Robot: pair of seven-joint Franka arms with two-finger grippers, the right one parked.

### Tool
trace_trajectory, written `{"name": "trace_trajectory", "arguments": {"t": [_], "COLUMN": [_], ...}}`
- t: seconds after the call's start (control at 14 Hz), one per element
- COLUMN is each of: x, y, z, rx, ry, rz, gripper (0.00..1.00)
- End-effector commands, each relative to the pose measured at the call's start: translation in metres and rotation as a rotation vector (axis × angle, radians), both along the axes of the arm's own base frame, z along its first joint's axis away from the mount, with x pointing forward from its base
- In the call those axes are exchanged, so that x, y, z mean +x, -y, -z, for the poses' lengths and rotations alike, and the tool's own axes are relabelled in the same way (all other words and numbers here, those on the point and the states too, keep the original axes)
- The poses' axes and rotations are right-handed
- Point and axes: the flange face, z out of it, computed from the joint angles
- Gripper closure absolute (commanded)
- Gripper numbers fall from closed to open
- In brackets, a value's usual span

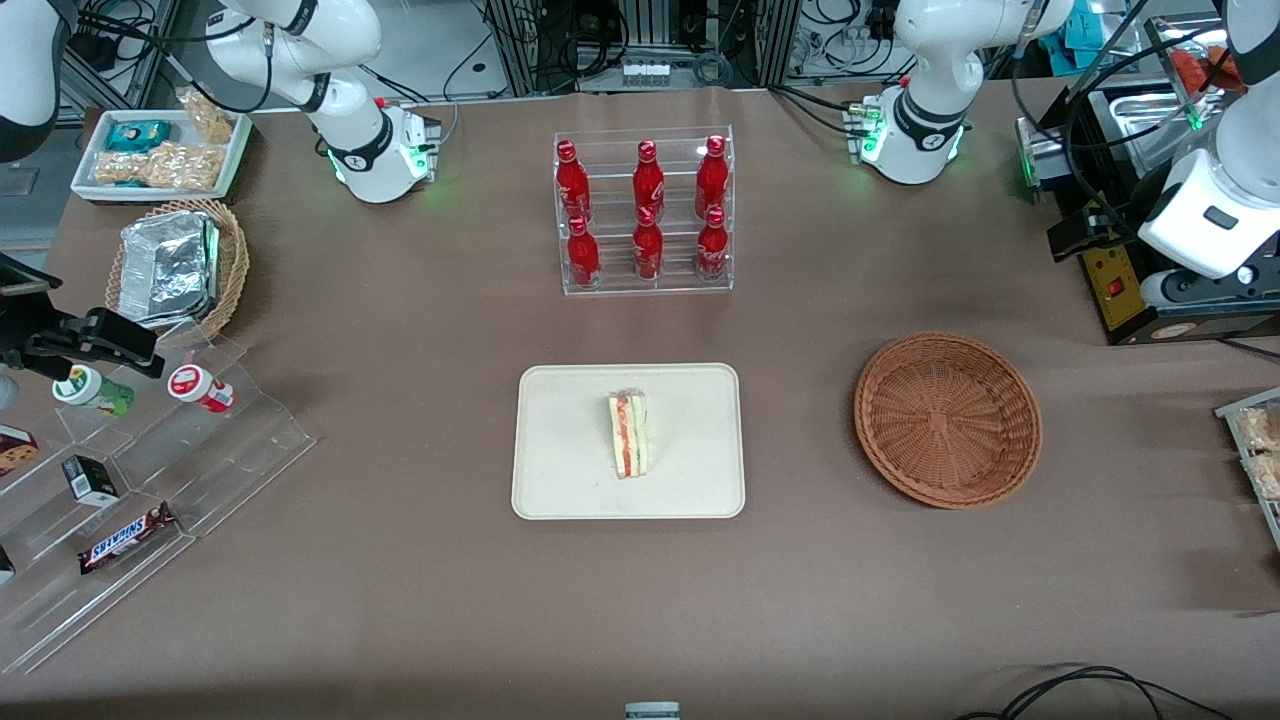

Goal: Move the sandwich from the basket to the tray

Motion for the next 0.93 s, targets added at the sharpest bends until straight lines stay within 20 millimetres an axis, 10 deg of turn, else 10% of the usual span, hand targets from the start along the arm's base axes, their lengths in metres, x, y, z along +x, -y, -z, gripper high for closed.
{"name": "trace_trajectory", "arguments": {"t": [0.0,0.86], "x": [-0.003,0.008], "y": [-0.003,-0.014], "z": [-0.013,-0.001], "rx": [-0.012,-0.096], "ry": [0.028,0.014], "rz": [0.003,-0.029], "gripper": [0.00,0.00]}}
